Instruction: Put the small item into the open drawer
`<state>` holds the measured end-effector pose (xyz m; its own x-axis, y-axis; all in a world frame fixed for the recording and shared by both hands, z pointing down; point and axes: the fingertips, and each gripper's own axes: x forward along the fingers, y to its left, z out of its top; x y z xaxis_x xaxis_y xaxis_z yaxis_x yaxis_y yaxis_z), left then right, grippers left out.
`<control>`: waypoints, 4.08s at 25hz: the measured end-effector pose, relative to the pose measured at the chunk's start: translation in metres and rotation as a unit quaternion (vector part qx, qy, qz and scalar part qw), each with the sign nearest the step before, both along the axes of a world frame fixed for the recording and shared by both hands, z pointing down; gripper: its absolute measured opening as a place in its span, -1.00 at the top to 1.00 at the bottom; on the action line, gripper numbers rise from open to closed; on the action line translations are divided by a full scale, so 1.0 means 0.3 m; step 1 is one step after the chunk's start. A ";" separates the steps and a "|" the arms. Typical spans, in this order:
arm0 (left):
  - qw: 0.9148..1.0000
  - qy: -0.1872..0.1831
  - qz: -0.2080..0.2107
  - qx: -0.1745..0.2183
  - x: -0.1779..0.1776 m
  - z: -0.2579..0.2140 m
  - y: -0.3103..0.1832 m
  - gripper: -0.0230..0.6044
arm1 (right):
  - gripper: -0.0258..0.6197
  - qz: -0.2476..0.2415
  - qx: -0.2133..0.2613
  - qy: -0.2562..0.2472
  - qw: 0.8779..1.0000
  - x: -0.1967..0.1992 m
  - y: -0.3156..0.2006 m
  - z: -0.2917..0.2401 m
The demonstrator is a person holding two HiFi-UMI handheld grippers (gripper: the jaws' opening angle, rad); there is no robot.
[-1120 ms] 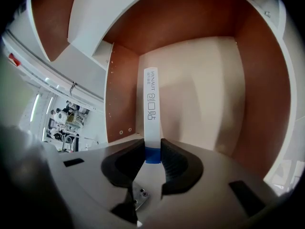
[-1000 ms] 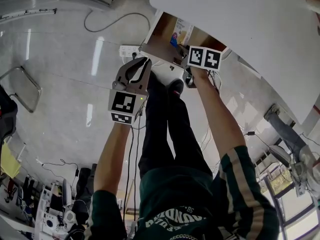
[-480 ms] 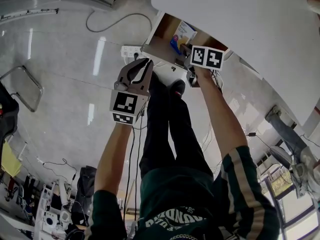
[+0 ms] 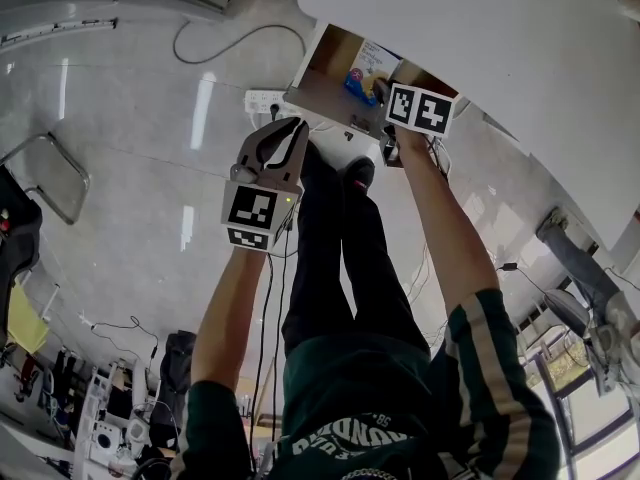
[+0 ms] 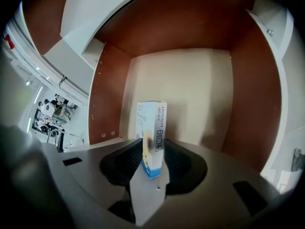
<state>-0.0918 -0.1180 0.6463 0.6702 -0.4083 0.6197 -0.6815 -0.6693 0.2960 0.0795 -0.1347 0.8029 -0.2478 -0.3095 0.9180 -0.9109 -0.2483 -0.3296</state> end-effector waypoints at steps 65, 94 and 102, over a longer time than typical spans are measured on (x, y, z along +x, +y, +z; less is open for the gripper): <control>0.970 -0.013 0.011 0.242 0.158 -1.091 0.074 0.80 | 0.84 -0.163 0.418 0.066 0.891 0.080 0.203 -1.483; 0.956 -0.004 0.003 0.295 0.254 -1.284 0.060 0.80 | 0.84 -0.181 0.502 0.090 0.841 0.145 0.165 -1.842; 0.958 -0.001 0.004 0.285 0.266 -1.260 0.065 0.80 | 0.84 -0.178 0.499 0.087 0.844 0.153 0.171 -1.825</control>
<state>-0.0120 -0.0986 0.2683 0.6736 -0.6763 0.2982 -0.6762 -0.7267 -0.1207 0.1255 -0.0834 0.2554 -0.3769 -0.8837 0.2774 -0.9251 0.3738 -0.0662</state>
